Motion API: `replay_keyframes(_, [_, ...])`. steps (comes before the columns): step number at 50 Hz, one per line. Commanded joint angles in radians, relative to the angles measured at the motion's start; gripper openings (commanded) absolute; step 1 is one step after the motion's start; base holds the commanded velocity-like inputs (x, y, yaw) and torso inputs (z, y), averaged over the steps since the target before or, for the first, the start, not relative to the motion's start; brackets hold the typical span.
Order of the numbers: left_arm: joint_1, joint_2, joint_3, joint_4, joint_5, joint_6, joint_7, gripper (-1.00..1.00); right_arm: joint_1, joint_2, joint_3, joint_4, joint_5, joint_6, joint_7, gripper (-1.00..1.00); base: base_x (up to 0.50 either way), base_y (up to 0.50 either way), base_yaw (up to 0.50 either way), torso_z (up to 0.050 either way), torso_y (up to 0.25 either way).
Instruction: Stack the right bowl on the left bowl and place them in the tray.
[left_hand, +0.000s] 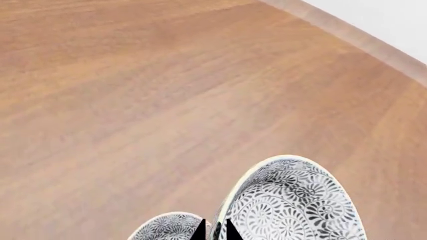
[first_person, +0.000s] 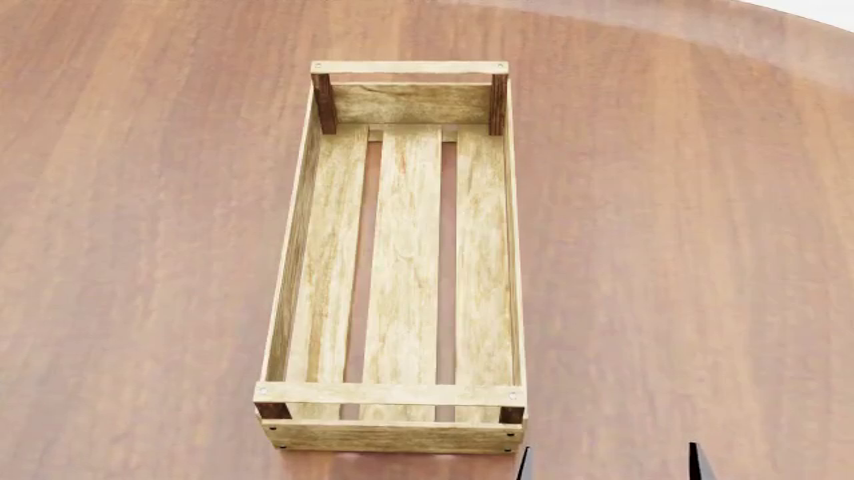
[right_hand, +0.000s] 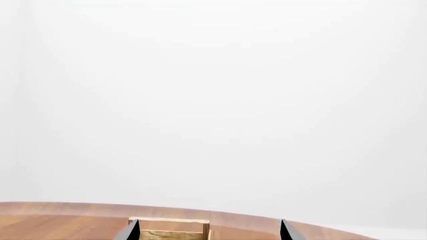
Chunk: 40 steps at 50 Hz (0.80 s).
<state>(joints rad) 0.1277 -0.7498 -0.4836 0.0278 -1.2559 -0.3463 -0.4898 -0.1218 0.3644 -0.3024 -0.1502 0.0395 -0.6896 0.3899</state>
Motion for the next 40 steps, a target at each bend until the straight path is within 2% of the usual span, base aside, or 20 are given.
replay_keyframes(1, [-0.019, 0.02, 0.006, -0.023, 0.06, -0.012, 0.029, -1.0, 0.001, -0.016, 0.018, -0.001, -0.016, 0.005, -0.015, 1.0, 0.0, 0.0, 0.0, 0.0, 0.0])
replay_keyframes(40, [-0.078, 0.037, 0.064, -0.143, 0.137, 0.012, 0.04, -1.0, 0.011, -0.012, 0.006, 0.017, -0.019, 0.004, -0.006, 1.0, 0.0, 0.0, 0.0, 0.0, 0.001])
